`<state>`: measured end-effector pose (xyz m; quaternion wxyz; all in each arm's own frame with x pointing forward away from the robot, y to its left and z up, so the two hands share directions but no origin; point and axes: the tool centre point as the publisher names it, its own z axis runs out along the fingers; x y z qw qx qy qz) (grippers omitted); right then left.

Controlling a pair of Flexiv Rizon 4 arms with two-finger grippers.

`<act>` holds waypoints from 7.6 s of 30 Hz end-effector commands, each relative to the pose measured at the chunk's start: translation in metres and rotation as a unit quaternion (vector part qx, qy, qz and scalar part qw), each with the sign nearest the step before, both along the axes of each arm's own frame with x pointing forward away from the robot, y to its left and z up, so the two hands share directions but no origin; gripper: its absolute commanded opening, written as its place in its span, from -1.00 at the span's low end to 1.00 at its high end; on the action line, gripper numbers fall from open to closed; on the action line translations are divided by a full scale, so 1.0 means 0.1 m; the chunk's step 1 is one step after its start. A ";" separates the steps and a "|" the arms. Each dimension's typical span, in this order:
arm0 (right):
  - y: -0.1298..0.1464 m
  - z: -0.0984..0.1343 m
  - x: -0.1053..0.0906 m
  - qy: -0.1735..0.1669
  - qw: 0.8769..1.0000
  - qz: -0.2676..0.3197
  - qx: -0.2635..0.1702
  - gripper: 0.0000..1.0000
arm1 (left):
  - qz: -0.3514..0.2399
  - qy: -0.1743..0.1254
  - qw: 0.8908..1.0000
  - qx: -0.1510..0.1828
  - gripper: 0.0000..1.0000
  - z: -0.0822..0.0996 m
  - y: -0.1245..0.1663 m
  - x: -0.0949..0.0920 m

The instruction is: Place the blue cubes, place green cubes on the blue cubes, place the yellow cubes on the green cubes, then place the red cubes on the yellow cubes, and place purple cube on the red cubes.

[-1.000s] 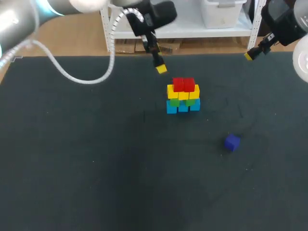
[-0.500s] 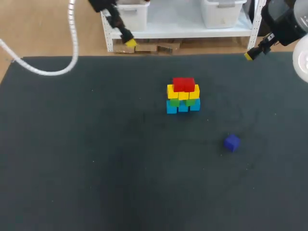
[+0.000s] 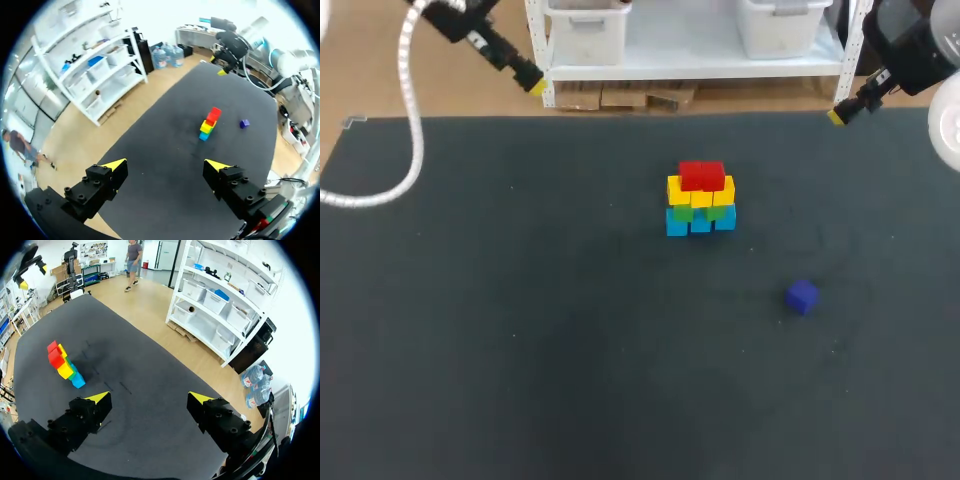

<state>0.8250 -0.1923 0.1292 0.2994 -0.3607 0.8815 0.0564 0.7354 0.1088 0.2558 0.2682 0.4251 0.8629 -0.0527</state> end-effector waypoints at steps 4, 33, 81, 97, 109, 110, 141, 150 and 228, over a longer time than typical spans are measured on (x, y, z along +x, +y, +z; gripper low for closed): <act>0.00 0.00 0.00 0.000 1.000 0.001 0.001 1.00 | 0.067 -0.223 0.966 -0.116 1.00 -0.21 0.27 -0.17; 0.00 0.00 0.00 0.000 1.000 0.001 0.001 1.00 | 0.195 -0.216 0.944 -0.157 1.00 -0.41 0.83 0.03; -0.01 0.00 0.00 0.014 0.999 0.009 -0.042 1.00 | 0.203 -0.205 0.947 -0.144 1.00 -0.42 0.81 0.02; 0.10 -0.21 -0.45 0.110 0.955 0.142 -0.236 1.00 | 0.203 -0.205 0.947 -0.144 1.00 -0.42 0.81 0.02; 0.41 -0.57 -1.07 0.159 0.948 0.158 -0.228 1.00 | 0.203 -0.205 0.947 -0.144 1.00 -0.42 0.81 0.02; 0.43 -0.60 -1.12 0.165 0.948 0.158 -0.220 1.00 | 0.203 -0.205 0.947 -0.144 1.00 -0.42 0.81 0.02; 0.84 -1.19 -2.11 0.270 0.932 0.191 -0.145 1.00 | 0.203 -0.205 0.947 -0.144 1.00 -0.42 0.81 0.02; 0.85 -1.36 -2.16 0.292 0.923 0.197 -0.153 1.00 | 0.203 -0.205 0.947 -0.144 1.00 -0.42 0.81 0.02; 2.19 0.09 -0.74 0.130 0.849 0.444 -0.254 -1.00 | 0.203 -0.205 0.947 -0.144 1.00 -0.42 0.81 0.02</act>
